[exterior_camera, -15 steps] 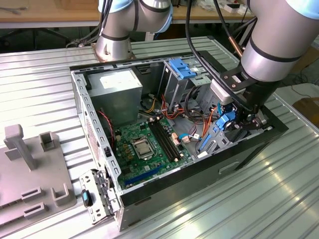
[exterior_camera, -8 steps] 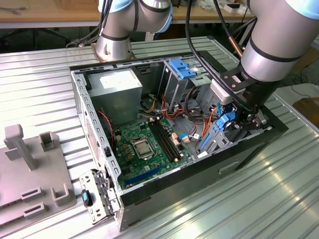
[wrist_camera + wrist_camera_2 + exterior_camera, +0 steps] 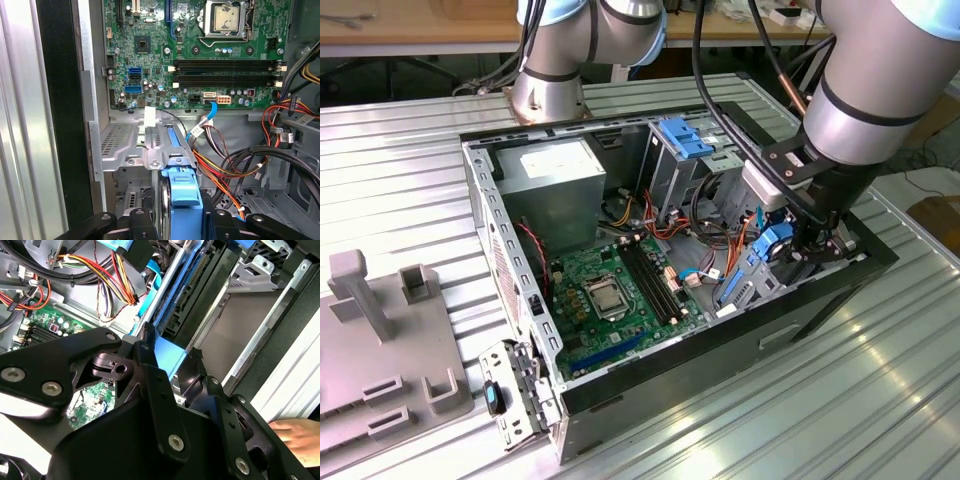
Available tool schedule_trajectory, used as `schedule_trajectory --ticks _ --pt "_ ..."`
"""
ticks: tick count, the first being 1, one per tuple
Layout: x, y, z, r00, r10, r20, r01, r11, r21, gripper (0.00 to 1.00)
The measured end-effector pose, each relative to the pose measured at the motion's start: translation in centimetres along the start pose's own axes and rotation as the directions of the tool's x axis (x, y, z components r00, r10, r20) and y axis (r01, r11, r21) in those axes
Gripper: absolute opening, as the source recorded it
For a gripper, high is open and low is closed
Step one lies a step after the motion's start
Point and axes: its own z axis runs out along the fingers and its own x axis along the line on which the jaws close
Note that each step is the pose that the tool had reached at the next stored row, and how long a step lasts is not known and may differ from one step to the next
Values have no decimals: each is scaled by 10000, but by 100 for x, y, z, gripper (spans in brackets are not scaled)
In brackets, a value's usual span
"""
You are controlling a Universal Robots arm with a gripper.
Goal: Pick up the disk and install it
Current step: 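Insert the disk into the insertion slot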
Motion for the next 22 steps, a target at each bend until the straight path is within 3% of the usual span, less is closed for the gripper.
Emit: schedule_trajectory --ticks 7,10,18,19,22 --pt "0 -3 -14 10000 0 -2 0 10000 -14 45" --pt "-1 -10 -37 10000 1 -4 -1 10000 -65 45" --pt "-6 -42 -137 10000 18 -10 -18 9991 -419 45" --pt "-6 -48 -146 10000 22 -12 -23 9988 -485 45" --pt "-8 -71 -183 10000 43 -22 -45 9965 -838 45"
